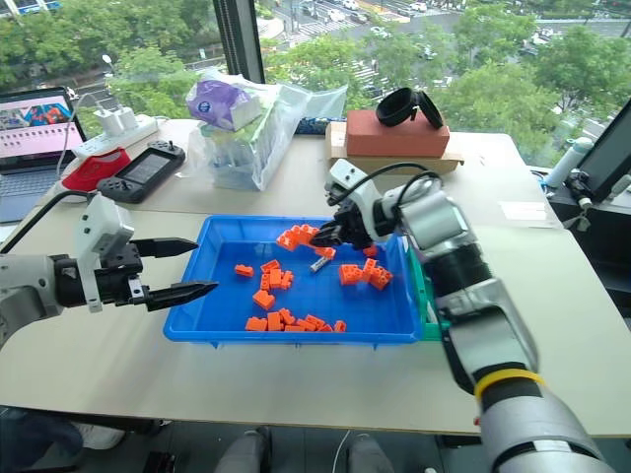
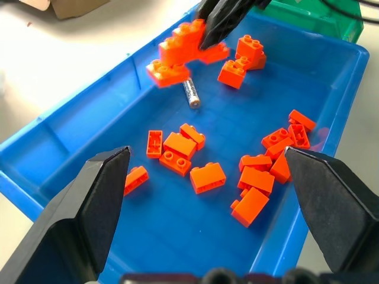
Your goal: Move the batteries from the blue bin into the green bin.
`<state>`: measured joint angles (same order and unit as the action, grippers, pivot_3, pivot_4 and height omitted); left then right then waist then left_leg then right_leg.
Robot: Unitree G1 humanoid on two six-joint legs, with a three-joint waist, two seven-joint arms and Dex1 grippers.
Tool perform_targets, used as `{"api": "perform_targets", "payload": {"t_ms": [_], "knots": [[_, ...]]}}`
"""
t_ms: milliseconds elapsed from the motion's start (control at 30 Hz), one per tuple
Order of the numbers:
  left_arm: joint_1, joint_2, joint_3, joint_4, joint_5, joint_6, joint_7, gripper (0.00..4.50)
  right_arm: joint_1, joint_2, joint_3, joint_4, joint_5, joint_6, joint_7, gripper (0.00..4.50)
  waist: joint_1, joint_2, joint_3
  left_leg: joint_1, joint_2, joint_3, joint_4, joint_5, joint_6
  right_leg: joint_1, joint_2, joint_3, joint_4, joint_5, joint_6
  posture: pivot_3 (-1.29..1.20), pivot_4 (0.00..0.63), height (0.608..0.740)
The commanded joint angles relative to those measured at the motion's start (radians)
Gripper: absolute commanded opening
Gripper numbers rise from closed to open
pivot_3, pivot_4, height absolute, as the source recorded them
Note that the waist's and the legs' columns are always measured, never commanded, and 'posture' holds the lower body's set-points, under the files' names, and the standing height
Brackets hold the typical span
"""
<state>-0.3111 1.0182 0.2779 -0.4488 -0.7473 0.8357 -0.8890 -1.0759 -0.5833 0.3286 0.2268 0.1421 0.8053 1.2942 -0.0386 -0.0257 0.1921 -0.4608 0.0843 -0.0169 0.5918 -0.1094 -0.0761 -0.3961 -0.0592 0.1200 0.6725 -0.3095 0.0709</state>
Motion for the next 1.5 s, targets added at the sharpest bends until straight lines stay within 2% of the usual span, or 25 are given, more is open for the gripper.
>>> {"api": "perform_targets", "payload": {"t_ms": [33,267,333,367,533,700,867,1067,1500], "knots": [[-0.027,0.013,-0.016,0.002,0.021,-0.039,-0.023,4.50,0.050,-0.072,0.010,-0.109,0.020,-0.035,0.065,0.44,-0.001,0.000,0.000,0.000,0.000,0.000,0.000,0.000,0.000,0.000,0.000,0.000,0.000,0.000,0.000,0.00,0.150,0.739],[-0.058,0.009,-0.038,0.015,0.025,-0.046,-0.038,4.50,0.136,-0.202,0.074,-0.199,-0.025,-0.067,0.112,0.44,-0.010,0.000,0.000,0.000,0.000,0.000,0.000,0.000,0.000,-0.002,0.000,0.001,0.002,0.000,0.000,0.00,0.150,0.739],[-0.064,0.010,-0.041,0.023,0.029,-0.048,-0.043,4.50,0.141,-0.212,0.079,-0.201,-0.028,-0.064,0.114,1.44,-0.009,0.000,0.000,0.000,0.000,0.000,0.000,0.000,0.000,-0.001,0.000,0.001,0.002,0.000,0.000,0.00,0.150,0.739],[-0.067,0.010,-0.043,0.026,0.031,-0.049,-0.045,4.50,0.139,-0.213,0.078,-0.197,-0.029,-0.063,0.110,1.64,-0.010,0.000,0.000,0.000,0.000,0.000,0.001,0.000,0.000,-0.001,0.000,0.001,0.002,0.000,0.000,0.00,0.150,0.739],[-0.068,0.013,-0.038,0.031,0.038,-0.050,-0.052,4.50,0.048,-0.131,0.007,-0.097,-0.001,-0.069,0.030,3.34,-0.011,0.000,0.000,0.000,0.000,0.000,0.001,0.000,0.000,-0.001,0.000,0.001,0.002,0.000,0.000,0.00,0.150,0.739],[-0.055,0.014,-0.022,0.022,0.039,-0.045,-0.047,4.50,-0.035,0.026,-0.007,0.078,-0.055,-0.168,-0.138,3.34,-0.016,0.000,0.000,0.000,0.000,-0.001,0.001,0.001,-0.001,-0.001,0.001,0.001,0.003,0.000,0.000,0.00,0.150,0.739],[-0.043,0.011,0.001,0.012,0.037,-0.035,-0.024,4.50,-0.036,0.088,0.048,0.139,-0.100,-0.255,-0.138,3.34,-0.005,0.000,0.000,0.000,0.000,-0.001,0.001,0.001,-0.001,-0.001,0.000,0.000,0.002,0.000,0.000,0.00,0.150,0.739],[-0.025,0.016,0.026,0.002,0.032,-0.030,-0.013,4.50,-0.084,0.183,0.105,0.343,-0.199,-0.422,-0.182,3.34,-0.010,0.000,0.000,0.000,0.000,-0.001,0.000,0.001,-0.001,-0.002,0.000,0.000,0.003,0.000,0.000,0.00,0.150,0.739],[0.009,0.012,0.049,-0.025,0.023,-0.027,0.008,4.50,-0.197,0.300,0.124,0.728,-0.332,-0.623,-0.229,3.34,-0.018,0.000,0.000,0.000,0.000,-0.002,0.000,0.001,-0.001,-0.002,0.001,0.000,0.004,0.000,-0.001,0.00,0.150,0.739]]}}
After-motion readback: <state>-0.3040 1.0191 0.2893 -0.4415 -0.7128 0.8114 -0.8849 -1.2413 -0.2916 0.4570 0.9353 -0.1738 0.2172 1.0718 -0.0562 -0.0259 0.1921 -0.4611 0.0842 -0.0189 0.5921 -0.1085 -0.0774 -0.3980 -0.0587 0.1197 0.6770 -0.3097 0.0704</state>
